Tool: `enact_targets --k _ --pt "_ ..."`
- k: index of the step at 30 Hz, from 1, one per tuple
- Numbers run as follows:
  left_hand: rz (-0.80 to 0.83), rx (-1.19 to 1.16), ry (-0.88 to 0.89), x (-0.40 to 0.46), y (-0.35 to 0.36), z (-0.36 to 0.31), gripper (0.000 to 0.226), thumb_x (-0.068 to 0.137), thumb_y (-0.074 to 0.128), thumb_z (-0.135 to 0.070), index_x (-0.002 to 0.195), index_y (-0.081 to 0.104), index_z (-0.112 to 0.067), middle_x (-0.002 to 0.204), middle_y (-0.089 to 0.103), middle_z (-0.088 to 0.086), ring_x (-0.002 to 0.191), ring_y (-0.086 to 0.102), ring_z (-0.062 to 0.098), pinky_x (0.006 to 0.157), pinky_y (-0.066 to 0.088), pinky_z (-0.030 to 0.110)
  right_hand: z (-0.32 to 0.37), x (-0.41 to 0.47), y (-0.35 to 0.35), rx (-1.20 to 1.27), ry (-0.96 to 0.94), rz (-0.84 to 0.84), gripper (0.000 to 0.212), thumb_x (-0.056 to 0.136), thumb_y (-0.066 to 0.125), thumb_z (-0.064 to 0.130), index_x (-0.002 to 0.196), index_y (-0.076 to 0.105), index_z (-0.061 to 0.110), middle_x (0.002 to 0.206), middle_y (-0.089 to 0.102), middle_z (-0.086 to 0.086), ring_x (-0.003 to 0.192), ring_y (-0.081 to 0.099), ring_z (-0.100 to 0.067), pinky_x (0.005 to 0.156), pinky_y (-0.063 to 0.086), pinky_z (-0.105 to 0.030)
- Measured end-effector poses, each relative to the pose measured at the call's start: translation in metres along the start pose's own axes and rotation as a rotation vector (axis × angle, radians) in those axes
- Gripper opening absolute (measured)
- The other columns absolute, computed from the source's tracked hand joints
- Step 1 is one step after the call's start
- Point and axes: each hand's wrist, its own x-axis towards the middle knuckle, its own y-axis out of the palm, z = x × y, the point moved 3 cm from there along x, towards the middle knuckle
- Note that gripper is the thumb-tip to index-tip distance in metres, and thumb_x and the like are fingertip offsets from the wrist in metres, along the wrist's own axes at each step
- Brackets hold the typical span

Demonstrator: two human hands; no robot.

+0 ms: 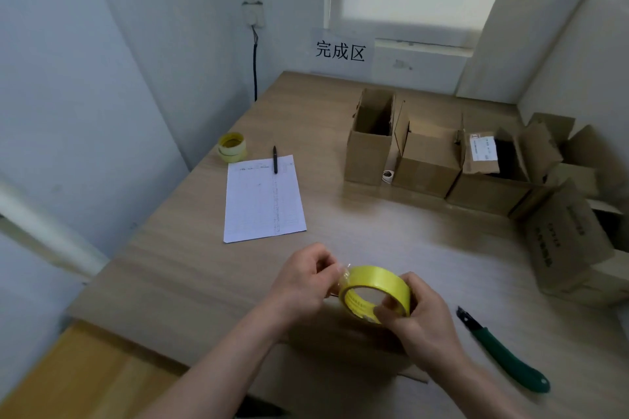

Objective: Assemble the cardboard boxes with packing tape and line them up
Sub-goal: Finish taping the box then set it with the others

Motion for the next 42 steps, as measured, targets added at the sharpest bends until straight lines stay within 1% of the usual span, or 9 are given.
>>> enact_targets --k 5,10,15,20,25,28,32,38,42 --pt "-0.058 0.054 0.055 -0.001 -0.022 0.014 0.016 0.085 0.067 -0.008 0.071 0.060 -0.009 0.058 0.062 0.000 0.057 0.055 0.013 0.063 0.051 0.040 -0.002 0.004 0.009 -0.067 -0.049 -0.144 0.023 0.089 0.070 0.020 0.079 0.052 0.032 0.068 0.056 0.005 0.063 0.052 -0.013 0.060 0.044 -0.040" --pt "-0.070 0.016 -0.012 0.001 -0.041 0.036 0.016 0.089 0.065 -0.005 0.073 0.061 -0.005 0.057 0.058 -0.002 0.056 0.052 0.013 0.061 0.045 0.033 0.010 0.009 0.017 -0.205 -0.160 -0.120 0.014 0.077 0.064 0.031 0.088 0.056 0.029 0.077 0.058 0.006 0.070 0.055 -0.019 0.061 0.046 -0.038" --pt "-0.091 -0.004 -0.034 0.006 -0.045 0.051 0.016 0.093 0.061 -0.008 0.078 0.059 -0.004 0.064 0.056 0.002 0.060 0.048 0.013 0.062 0.044 0.035 0.010 0.014 0.025 -0.185 -0.197 -0.072 0.018 0.074 0.058 0.045 0.073 0.050 0.028 0.064 0.052 0.005 0.061 0.050 -0.026 0.056 0.043 -0.042" --pt "-0.118 -0.083 -0.095 0.006 -0.048 0.063 0.024 0.094 0.058 -0.004 0.072 0.057 -0.014 0.057 0.053 -0.004 0.054 0.049 0.010 0.058 0.044 0.028 0.015 0.018 0.039 -0.291 -0.291 -0.048 0.014 0.078 0.050 0.042 0.087 0.040 0.040 0.063 0.050 0.007 0.056 0.049 -0.025 0.059 0.039 -0.038" --pt "-0.130 -0.334 -0.194 0.004 -0.044 0.083 0.024 0.094 0.057 0.000 0.073 0.060 -0.011 0.056 0.054 -0.002 0.051 0.049 0.006 0.052 0.046 0.021 0.018 0.020 0.046 -0.430 -0.294 -0.108 0.030 0.081 0.046 0.041 0.107 0.045 0.026 0.065 0.056 -0.003 0.054 0.054 -0.035 0.059 0.045 -0.041" --pt "-0.140 -0.446 -0.236 0.004 -0.042 0.090 0.022 0.093 0.057 0.003 0.074 0.059 -0.008 0.052 0.055 -0.004 0.048 0.048 0.007 0.051 0.046 0.021 0.022 0.018 0.048 -0.492 -0.336 -0.085 0.034 0.078 0.048 0.039 0.109 0.047 0.023 0.066 0.057 -0.003 0.054 0.056 -0.033 0.058 0.039 -0.034" --pt "-0.151 -0.470 -0.268 0.005 -0.037 0.098 0.019 0.093 0.058 0.004 0.076 0.061 -0.006 0.055 0.058 0.001 0.051 0.051 0.012 0.051 0.046 0.023 0.031 0.018 0.049 -0.492 -0.388 -0.071 0.032 0.077 0.049 0.033 0.105 0.050 0.017 0.069 0.057 -0.001 0.060 0.051 -0.018 0.062 0.016 -0.023" --pt "-0.326 -0.193 -0.200 -0.005 -0.029 0.106 0.003 0.093 0.064 -0.020 0.095 0.062 -0.020 0.074 0.066 0.001 0.069 0.062 0.016 0.063 0.051 0.031 0.033 0.017 0.050 -0.460 -0.445 -0.102 0.031 0.076 0.049 0.029 0.104 0.049 0.017 0.069 0.059 -0.003 0.068 0.045 -0.016 0.062 0.015 -0.019" --pt "-0.437 -0.021 -0.211 -0.006 -0.028 0.111 0.035 0.091 0.064 -0.024 0.122 0.055 -0.036 0.103 0.055 -0.004 0.089 0.058 0.009 0.085 0.051 0.032 0.032 0.016 0.050 -0.453 -0.424 -0.084 0.030 0.077 0.048 0.030 0.104 0.048 0.018 0.070 0.056 -0.001 0.054 0.054 -0.021 0.061 0.018 -0.019"
